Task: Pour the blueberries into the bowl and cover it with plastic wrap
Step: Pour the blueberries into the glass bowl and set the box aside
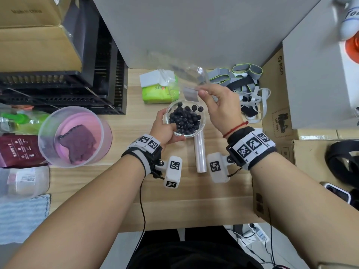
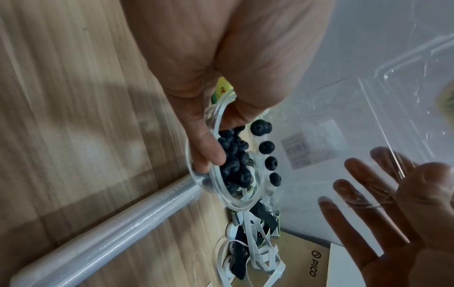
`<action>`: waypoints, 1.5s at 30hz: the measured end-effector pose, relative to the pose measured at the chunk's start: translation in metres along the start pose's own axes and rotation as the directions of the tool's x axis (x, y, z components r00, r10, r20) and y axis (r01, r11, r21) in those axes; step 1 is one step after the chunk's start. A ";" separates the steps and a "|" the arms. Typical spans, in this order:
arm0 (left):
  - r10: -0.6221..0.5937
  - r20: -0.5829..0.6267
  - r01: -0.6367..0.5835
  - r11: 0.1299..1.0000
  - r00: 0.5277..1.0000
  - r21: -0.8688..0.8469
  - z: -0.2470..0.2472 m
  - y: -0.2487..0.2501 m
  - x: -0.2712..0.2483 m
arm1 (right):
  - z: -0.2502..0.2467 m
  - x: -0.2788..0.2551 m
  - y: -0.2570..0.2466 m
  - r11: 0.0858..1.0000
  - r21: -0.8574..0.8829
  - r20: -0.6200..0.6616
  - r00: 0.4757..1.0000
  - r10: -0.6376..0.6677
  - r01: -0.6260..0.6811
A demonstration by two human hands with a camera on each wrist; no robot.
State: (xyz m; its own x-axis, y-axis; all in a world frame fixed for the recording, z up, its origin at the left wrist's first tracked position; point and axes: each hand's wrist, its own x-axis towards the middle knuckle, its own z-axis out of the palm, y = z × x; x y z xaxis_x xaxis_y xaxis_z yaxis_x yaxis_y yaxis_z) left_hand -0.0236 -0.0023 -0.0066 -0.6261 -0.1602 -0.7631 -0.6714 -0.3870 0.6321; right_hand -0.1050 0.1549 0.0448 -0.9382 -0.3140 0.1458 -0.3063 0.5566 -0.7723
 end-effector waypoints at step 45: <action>-0.027 -0.141 0.079 0.926 0.990 0.370 -0.055 -0.056 0.021 | -0.028 -0.082 0.138 0.639 0.173 -0.211 0.605 0.768 -0.750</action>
State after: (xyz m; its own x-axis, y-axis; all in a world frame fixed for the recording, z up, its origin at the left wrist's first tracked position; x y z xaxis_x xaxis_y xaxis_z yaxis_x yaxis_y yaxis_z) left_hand 0.0227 -0.0341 -0.0657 -0.5452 -0.2761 -0.7916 -0.8174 -0.0344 0.5750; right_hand -0.0746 0.2794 -0.0567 -0.8370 0.3992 -0.3743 0.5357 0.4579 -0.7095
